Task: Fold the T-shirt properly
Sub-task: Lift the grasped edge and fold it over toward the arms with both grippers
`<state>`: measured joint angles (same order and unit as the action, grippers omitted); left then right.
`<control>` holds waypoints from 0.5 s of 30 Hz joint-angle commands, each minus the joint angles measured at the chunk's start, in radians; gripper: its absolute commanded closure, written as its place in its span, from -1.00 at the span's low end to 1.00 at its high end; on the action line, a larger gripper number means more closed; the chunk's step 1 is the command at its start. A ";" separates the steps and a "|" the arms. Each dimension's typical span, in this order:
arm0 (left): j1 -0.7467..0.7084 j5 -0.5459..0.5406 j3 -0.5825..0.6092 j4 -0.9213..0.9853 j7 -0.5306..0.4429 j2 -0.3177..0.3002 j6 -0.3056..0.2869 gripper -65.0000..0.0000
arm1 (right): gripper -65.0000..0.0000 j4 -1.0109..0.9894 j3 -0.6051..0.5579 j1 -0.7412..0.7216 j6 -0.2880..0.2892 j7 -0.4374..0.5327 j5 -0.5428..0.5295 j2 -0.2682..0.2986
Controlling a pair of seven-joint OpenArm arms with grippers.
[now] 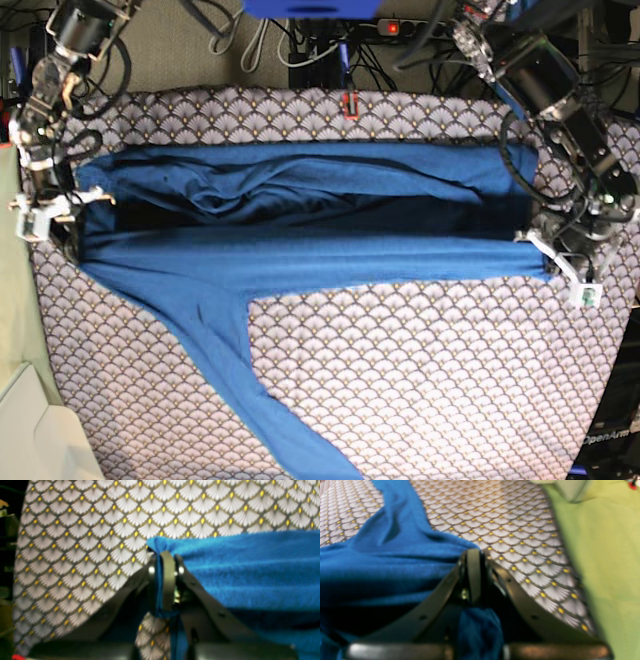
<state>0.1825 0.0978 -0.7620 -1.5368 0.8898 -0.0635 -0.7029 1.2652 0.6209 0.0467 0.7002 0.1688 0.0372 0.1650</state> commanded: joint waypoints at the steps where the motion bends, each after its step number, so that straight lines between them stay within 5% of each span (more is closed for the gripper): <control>1: 0.010 -0.007 0.000 -0.029 -0.004 -0.011 0.005 0.99 | 1.00 0.032 0.004 0.005 -0.002 0.028 -0.033 0.014; 15: -0.097 -0.007 -0.004 -0.069 0.009 0.011 0.005 0.99 | 1.00 0.092 0.006 0.150 -0.002 0.030 -0.170 0.011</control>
<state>0.0765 0.0994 -0.7647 -1.5898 0.9127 -0.0414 -0.7025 1.3373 0.6197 0.2005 0.6979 0.1658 -0.1108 0.1596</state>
